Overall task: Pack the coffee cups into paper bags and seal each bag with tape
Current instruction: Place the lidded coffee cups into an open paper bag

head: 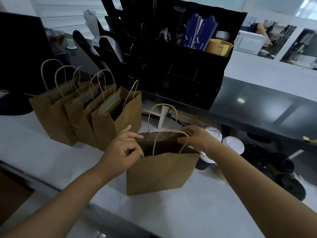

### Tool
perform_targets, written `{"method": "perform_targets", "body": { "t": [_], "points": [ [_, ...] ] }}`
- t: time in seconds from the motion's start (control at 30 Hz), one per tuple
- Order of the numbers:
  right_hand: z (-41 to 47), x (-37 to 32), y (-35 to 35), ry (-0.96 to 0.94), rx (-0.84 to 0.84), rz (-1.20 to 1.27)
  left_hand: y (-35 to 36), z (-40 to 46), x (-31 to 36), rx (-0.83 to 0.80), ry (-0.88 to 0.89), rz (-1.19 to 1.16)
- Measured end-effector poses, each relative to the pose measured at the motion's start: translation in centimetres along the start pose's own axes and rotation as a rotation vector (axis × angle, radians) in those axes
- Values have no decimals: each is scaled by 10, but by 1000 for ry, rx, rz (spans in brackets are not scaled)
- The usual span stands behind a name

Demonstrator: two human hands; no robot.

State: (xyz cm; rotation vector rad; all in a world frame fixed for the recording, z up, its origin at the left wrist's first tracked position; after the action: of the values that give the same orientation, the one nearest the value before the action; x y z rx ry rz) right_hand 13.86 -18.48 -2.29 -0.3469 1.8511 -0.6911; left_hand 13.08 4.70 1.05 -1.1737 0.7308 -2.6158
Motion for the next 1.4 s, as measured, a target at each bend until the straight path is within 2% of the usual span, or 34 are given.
{"method": "perform_targets", "body": {
  "t": [0.17, 0.27, 0.33, 0.4, 0.57, 0.67, 0.87, 1.03, 1.17, 1.4],
  "points": [
    [-1, 7, -3, 29, -3, 99, -5, 9, -27, 34, -233, -28],
    [5, 10, -32, -27, 158, 127, 0, 14, -27, -21, -274, 2],
    [11, 22, -64, -52, 338, 4, 0, 15, -27, -40, -279, 25],
    [17, 37, -83, -28, 410, -197, 1, 15, -26, -69, -282, 40],
    [20, 80, -79, 92, 330, -608, -2, 15, -20, -81, -347, 18],
    [17, 89, -74, 92, 357, -803, 0, 15, -18, -96, -346, 12],
    [14, 91, -60, 55, 351, -1007, -1, 12, -24, -51, -346, 31],
    [12, 90, -59, 54, 354, -1023, -2, 7, -20, -67, -322, 44],
    [6, 74, -61, 5, 377, -988, 7, 0, -22, -160, -382, 7],
    [-23, 7, -100, -46, 392, -540, 19, -3, -28, -256, -447, -90]
  ]
}}
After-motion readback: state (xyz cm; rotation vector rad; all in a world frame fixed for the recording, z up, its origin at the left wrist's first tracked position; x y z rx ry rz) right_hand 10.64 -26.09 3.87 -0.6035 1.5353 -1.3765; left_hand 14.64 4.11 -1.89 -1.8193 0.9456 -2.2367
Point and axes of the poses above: each hand's wrist, its own z-axis towards the middle knuckle, its own y-axis out of the palm, x = y × z, the point moved 10 cm from there along z, towards the middle knuckle, and after that the axes turned 8 degrees about x, right-handed, at the moved point
